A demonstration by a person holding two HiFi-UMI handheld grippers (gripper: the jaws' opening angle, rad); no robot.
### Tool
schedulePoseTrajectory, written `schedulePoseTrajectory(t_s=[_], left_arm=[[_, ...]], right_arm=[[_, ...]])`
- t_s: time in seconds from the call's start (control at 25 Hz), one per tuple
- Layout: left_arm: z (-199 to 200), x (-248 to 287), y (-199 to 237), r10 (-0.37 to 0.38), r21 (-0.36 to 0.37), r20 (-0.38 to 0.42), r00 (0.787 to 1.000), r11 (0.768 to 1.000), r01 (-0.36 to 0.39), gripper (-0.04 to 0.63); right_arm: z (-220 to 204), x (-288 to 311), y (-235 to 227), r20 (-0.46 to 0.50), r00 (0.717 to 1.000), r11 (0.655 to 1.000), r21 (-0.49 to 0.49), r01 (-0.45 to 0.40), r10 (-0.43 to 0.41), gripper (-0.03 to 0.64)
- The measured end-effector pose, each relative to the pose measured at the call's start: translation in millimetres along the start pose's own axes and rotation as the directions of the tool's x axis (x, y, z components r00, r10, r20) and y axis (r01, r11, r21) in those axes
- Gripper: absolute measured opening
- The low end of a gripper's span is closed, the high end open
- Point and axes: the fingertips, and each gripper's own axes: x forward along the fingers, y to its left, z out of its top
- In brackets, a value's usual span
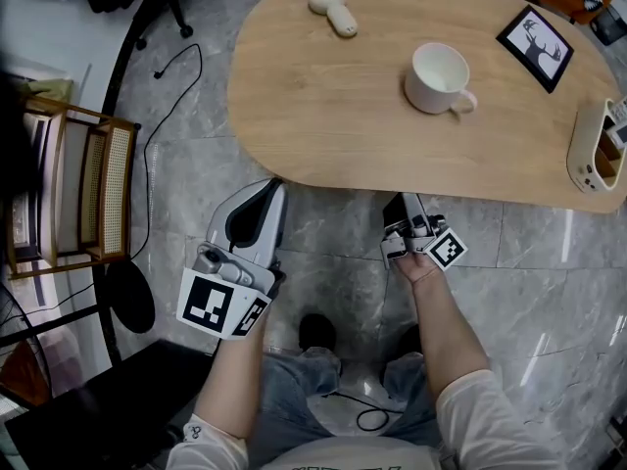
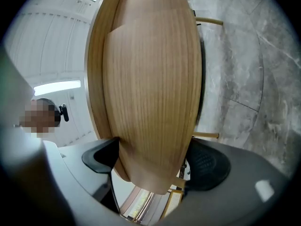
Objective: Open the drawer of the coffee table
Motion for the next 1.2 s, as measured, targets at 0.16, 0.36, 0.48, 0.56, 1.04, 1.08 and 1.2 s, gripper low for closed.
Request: schedulePoseTrajectory(t_s=[0.16, 0.36, 0.48, 0.56, 1.04, 1.08, 1.2], left_arm=[[-2.1, -1.2, 0.2, 0.003, 0.002, 0.001, 1.000, 1.000, -0.003, 0.000], [-3.8, -2.8, -4.8, -0.005, -0.003, 0.000, 1.000, 1.000, 0.005, 0.000], [-0.8, -4.4, -7.3, -0.010, -0.001, 0.001, 1.000, 1.000, 0.010, -0.002], [1.7, -5.4, -9.5, -0.015, -0.003, 0.003, 1.000, 1.000, 0.015, 0.000], [17.2, -19.6, -26.0, -0.047, -0.034, 0.002, 0.999, 0.998, 0.047, 0.000], [19.0, -20.9, -27.2, -0.051, -0.032, 0.004, 0.999, 0.998, 0.051, -0.001], [22.3, -23.1, -30.0, -0.058, -0.034, 0.005, 0.998, 0.998, 0.058, 0.000]], right_arm=[[-1.5, -3.7, -1.8, 0.004, 1.000, 1.000, 0.015, -0.003, 0.003, 0.407], [-10.4, -15.7, 3.2, -0.009, 1.000, 1.000, 0.023, 0.003, -0.003, 0.399], [-17.8, -28.8, 9.8, -0.018, 1.000, 0.999, 0.033, 0.004, -0.003, 0.400], [-23.2, -38.3, 15.8, -0.025, 1.000, 0.999, 0.037, 0.002, -0.001, 0.400], [-63.5, -114.0, 52.2, -0.084, 0.996, 0.992, 0.127, 0.002, 0.009, 0.402], [-65.1, -118.6, 55.6, -0.083, 0.997, 0.991, 0.133, 0.003, 0.009, 0.402], [-68.2, -123.5, 63.6, -0.096, 0.995, 0.990, 0.137, 0.029, -0.016, 0.403]])
